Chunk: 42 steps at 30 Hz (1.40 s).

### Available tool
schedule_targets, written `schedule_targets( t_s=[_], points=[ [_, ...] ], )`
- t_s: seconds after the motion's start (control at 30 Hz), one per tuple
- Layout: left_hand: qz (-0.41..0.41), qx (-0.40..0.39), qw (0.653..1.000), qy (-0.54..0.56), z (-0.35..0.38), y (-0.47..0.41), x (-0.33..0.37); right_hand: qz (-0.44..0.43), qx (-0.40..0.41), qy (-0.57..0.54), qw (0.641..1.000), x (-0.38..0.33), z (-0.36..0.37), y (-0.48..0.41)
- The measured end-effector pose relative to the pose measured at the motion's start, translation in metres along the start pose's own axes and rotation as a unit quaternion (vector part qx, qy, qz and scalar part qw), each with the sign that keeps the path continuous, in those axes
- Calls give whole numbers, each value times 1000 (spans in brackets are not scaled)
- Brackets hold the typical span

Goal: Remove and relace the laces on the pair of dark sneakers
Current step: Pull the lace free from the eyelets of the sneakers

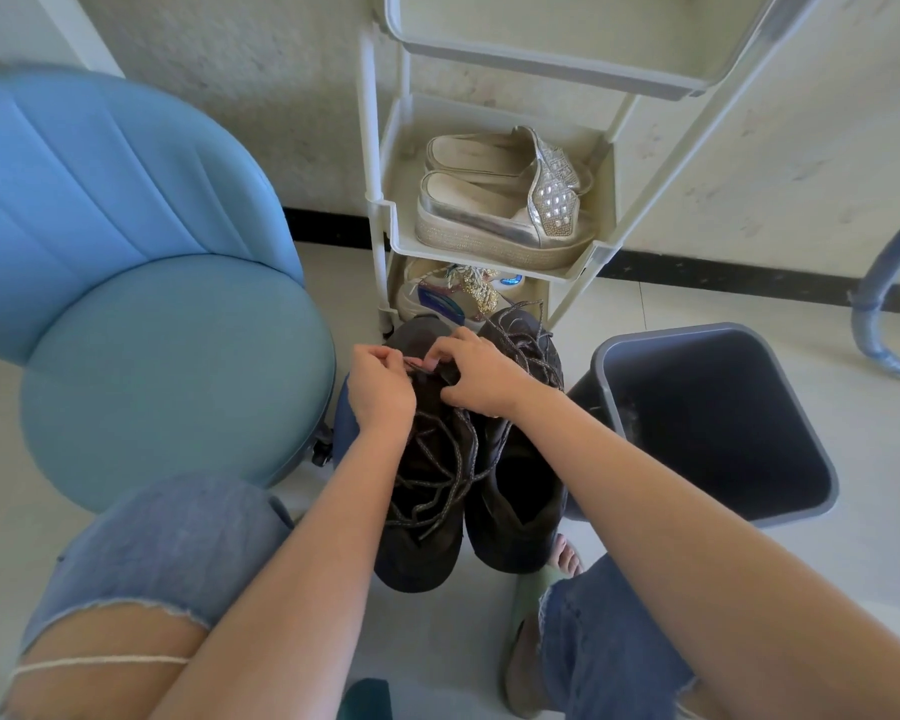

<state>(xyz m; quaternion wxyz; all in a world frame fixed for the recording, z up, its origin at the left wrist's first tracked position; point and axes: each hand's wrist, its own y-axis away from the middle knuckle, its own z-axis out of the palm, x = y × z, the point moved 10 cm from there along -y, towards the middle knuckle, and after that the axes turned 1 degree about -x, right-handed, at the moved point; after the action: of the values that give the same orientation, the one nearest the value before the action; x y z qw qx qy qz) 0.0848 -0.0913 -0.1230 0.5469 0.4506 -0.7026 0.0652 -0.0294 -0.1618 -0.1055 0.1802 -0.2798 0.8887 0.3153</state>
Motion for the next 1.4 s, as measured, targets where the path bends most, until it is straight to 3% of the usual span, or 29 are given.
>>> schedule_targets(
  t_s=[0.07, 0.17, 0.23, 0.27, 0.33, 0.4, 0.43, 0.5, 0.53, 0.77, 0.87, 0.97, 1.03, 1.1, 1.17, 1.27, 1.4],
  points=[
    [-60, 27, 987, 144, -7, -4, -5, 7, -1, 1, 1000, 3, 0, -1],
    [-152, 78, 893, 416, -17, -6, 1, 2, 3, 21, 1000, -1, -1, -2],
    [-130, 127, 844, 505, -35, -10, 11, -8, 4, 28, 1000, -5, 0, -2],
    [-100, 148, 851, 494, -46, -12, 16, -10, 5, 35, 999, -5, 0, -2],
    [-37, 142, 912, 383, -59, -14, 32, -2, 10, 39, 999, -1, -1, -3],
    [22, 65, 988, 137, -46, -15, 48, 19, 9, 10, 1000, 6, -4, -4],
    [48, 5, 999, -24, -30, -14, 50, 26, 4, -3, 1000, 8, -5, -4],
    [63, -108, 951, -283, 2, -8, 34, 30, -2, -5, 1000, 9, -5, -4],
    [63, -144, 924, -348, 11, -3, 26, 31, 0, -3, 1000, 9, -6, -4],
    [85, -143, 892, -421, 16, -2, 28, 28, 9, -10, 1000, 8, -4, -3],
    [65, -76, 942, -320, -3, -4, 37, 22, 7, -24, 999, 8, -3, -2],
    [103, 69, 987, -101, -50, -1, 64, 20, 8, -42, 999, 8, -2, -2],
    [96, 185, 976, 70, -91, -6, 71, 24, 9, -39, 999, 9, -3, -2],
    [45, 235, 941, 239, -109, -21, 60, 29, 5, -38, 999, 11, -3, -3],
    [0, 197, 939, 282, -97, -28, 51, 33, -2, -45, 998, 13, -2, -3],
    [-11, 59, 964, 260, -53, -18, 50, 38, -11, -35, 999, 12, 0, -5],
    [-63, -107, 943, 307, -6, 2, 48, 41, -5, -30, 999, 10, 0, -2]
  ],
)
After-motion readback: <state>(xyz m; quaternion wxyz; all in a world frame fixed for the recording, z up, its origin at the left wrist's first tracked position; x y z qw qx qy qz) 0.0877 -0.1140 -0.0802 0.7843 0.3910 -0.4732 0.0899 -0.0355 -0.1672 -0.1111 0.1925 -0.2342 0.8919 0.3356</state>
